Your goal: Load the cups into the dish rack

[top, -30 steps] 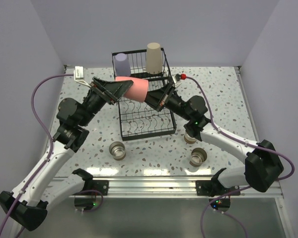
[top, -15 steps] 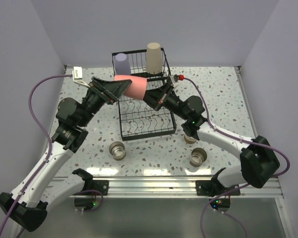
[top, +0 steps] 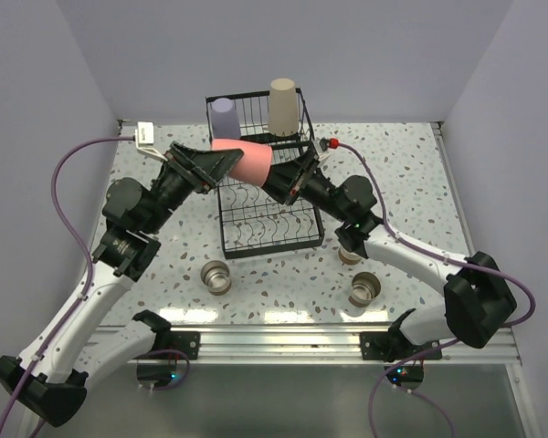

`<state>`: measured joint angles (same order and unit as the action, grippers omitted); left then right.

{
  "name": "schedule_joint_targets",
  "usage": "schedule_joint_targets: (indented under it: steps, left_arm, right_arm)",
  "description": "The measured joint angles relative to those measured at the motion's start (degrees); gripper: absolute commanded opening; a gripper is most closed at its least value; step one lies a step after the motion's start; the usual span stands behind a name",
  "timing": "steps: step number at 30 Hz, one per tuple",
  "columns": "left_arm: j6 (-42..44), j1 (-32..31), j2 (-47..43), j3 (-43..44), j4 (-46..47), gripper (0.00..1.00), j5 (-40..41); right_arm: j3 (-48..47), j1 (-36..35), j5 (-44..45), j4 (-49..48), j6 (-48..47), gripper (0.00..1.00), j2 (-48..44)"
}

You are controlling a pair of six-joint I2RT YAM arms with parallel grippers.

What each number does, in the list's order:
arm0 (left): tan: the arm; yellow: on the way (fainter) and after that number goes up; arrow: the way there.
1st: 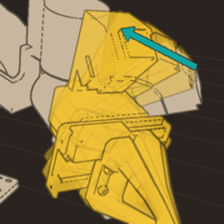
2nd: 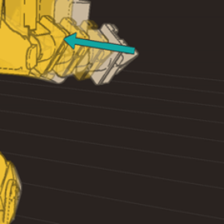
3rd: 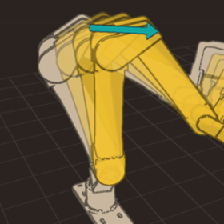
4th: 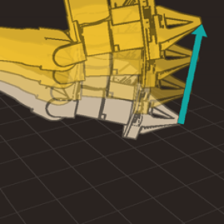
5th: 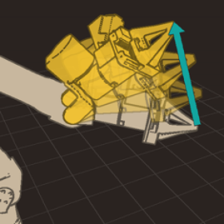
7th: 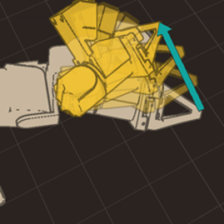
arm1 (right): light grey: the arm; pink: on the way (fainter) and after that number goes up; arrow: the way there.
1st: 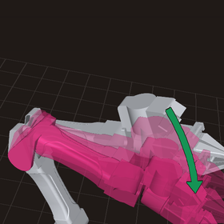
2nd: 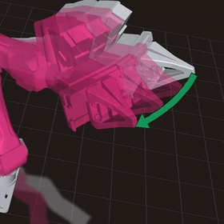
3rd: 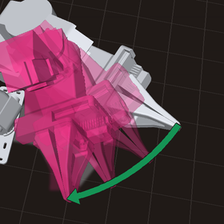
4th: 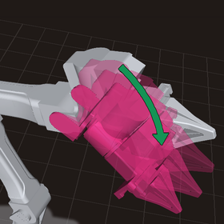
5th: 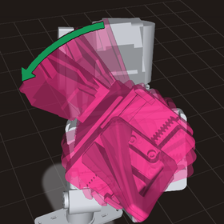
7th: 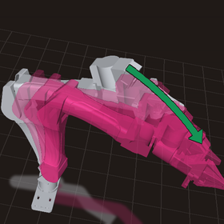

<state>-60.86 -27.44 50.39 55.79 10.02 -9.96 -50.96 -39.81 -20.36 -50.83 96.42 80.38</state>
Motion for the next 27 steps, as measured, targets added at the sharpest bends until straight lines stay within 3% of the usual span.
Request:
schedule_joint_targets:
  steps: [3, 6, 10, 15, 19, 27]
  left_arm:
    - [0.9, -0.02, 0.07, 1.07, -2.23, 0.0, -0.02]
    - [2.34, -0.02, 0.07, 2.4, -4.22, 0.0, 0.2]
    - [5.35, -0.02, 0.42, 5.09, -9.07, 0.0, 1.2]
    - [11.3, -0.02, 2.75, 9.49, -15.89, 0.0, 2.6]
    - [16.31, -0.02, 5.09, 11.19, -19.93, 0.0, 3.85]
    - [27.12, -5.2, 13.35, 11.1, -25.35, 0.0, 13.7]
  right_arm:
    - [0.13, 0.46, -0.26, 3.96, -2.36, 0.76, -1.11]
    - [0.22, 1.31, -0.87, 9.62, -5.68, 0.83, -3.08]
    - [0.11, 2.62, -2.21, 21.29, -12.83, 0.86, -7.61]
    - [-4.26, 4.07, 0.76, 46.88, -28.63, 0.88, -16.41]
    - [-7.56, 4.37, 5.11, 61.79, -39.28, 0.88, -21.97]
    - [-7.58, 4.63, 10.95, 78.31, -48.72, 0.88, -26.95]
